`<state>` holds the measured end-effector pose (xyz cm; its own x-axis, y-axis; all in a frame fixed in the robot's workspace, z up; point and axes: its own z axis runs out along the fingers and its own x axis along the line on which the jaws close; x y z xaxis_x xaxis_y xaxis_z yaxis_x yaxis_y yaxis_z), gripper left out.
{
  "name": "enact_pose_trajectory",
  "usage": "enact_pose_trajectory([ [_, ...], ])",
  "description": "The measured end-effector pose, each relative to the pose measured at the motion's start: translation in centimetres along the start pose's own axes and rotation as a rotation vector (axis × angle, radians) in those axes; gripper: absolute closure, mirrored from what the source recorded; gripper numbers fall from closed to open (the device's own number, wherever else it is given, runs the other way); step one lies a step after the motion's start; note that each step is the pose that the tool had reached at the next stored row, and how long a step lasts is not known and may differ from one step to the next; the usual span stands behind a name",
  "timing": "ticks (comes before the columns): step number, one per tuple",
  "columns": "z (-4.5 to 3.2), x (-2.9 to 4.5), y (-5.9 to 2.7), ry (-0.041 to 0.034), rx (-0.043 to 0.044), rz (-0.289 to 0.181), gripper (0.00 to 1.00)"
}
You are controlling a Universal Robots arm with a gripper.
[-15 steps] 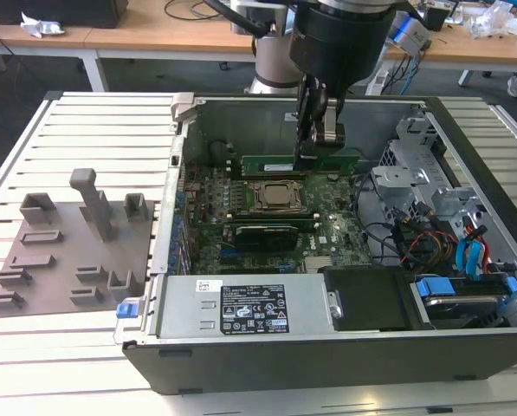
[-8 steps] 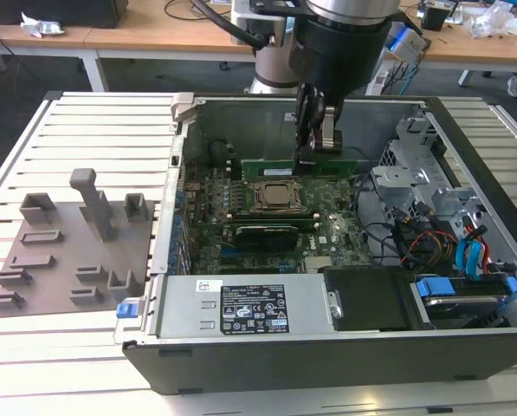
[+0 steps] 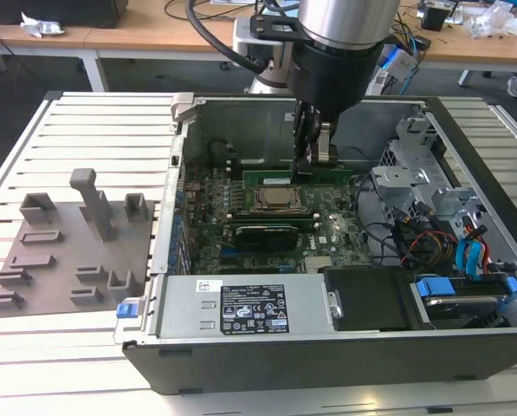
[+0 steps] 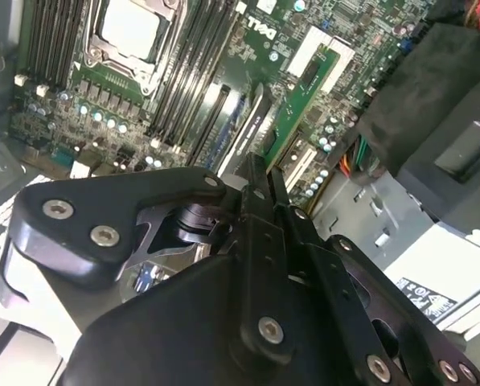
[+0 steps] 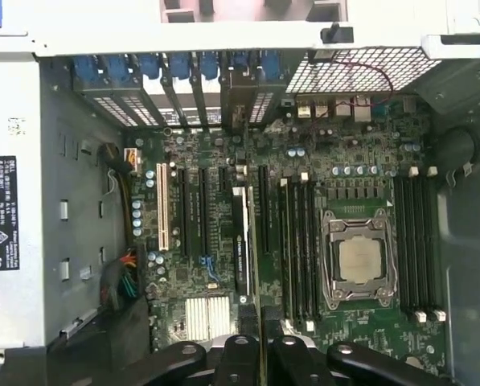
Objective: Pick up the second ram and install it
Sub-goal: 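Pick up the second ram and move it above second insertion slot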
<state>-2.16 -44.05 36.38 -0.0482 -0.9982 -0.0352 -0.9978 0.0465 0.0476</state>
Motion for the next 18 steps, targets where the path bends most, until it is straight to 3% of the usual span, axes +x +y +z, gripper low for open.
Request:
enact_pose_trajectory([
  [4,0.79,-0.58,-0.04,-0.0082,-0.0006,0.0,0.86],
  [6,1.13,-1.1,-0.03,-0.0396,-0.002,-0.002,0.86],
  [7,1.34,-1.46,-0.02,-0.0488,-0.0024,-0.002,0.86],
  [14,3.42,-2.76,-0.06,-0.0511,-0.0025,-0.003,0.86],
  [18,3.42,-2.77,-0.05,-0.0511,-0.0026,-0.002,0.86],
])
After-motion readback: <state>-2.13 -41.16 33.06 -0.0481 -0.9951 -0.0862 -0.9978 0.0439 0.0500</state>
